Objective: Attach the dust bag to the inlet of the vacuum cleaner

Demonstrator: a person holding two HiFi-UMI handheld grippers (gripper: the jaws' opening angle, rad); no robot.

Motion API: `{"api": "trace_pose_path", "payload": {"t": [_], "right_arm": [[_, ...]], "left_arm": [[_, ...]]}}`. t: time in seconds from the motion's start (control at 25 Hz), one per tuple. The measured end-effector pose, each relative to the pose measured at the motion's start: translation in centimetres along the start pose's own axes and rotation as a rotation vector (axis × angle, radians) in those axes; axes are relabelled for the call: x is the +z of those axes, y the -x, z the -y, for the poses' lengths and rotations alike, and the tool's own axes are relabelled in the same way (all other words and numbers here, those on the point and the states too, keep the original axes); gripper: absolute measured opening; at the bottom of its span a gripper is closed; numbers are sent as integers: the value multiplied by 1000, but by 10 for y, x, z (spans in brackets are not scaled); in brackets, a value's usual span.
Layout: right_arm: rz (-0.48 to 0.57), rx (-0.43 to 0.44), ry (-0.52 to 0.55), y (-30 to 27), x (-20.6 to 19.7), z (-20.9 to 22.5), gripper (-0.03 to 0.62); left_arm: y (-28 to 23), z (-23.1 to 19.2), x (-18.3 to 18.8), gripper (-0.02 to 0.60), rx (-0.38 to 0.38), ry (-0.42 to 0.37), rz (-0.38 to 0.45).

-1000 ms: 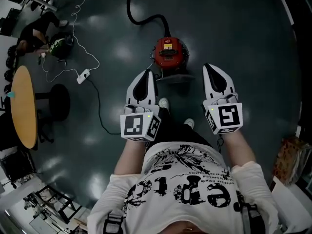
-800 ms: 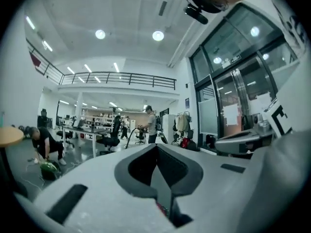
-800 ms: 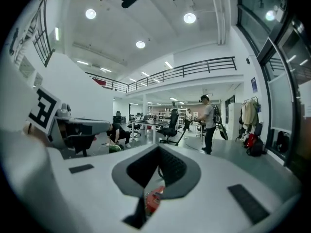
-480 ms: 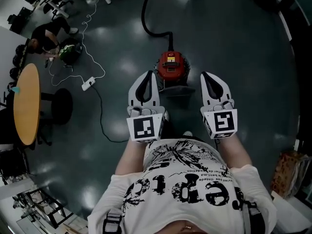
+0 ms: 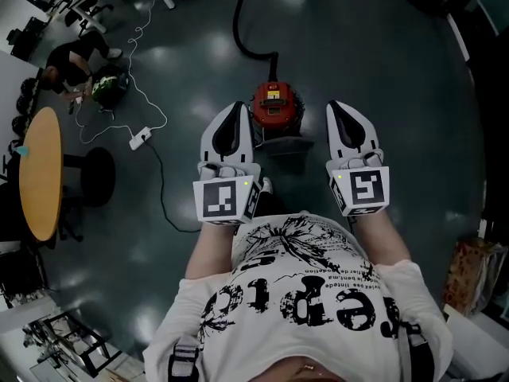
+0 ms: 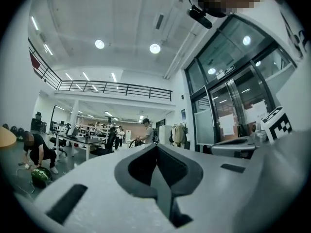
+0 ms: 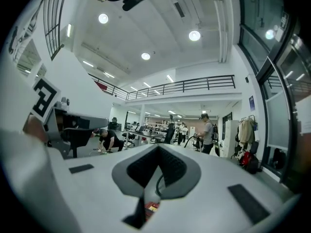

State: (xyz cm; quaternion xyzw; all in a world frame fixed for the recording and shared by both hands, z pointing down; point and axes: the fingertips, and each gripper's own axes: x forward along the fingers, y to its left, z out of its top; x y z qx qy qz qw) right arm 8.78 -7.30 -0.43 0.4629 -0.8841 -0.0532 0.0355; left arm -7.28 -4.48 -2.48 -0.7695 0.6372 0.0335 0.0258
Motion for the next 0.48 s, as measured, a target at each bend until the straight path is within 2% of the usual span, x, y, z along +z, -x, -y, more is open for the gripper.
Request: {"api": "trace_pose_path", "payload": {"t": [0.28, 0.48], "right_arm": [[-24, -14, -2, 1, -11, -2, 2], [-39, -13, -5, -2, -18, -3, 2]], "left_arm": [[-2, 4, -12, 5, -19, -79, -38], [-3, 5, -16, 5, -31, -84, -51]]}}
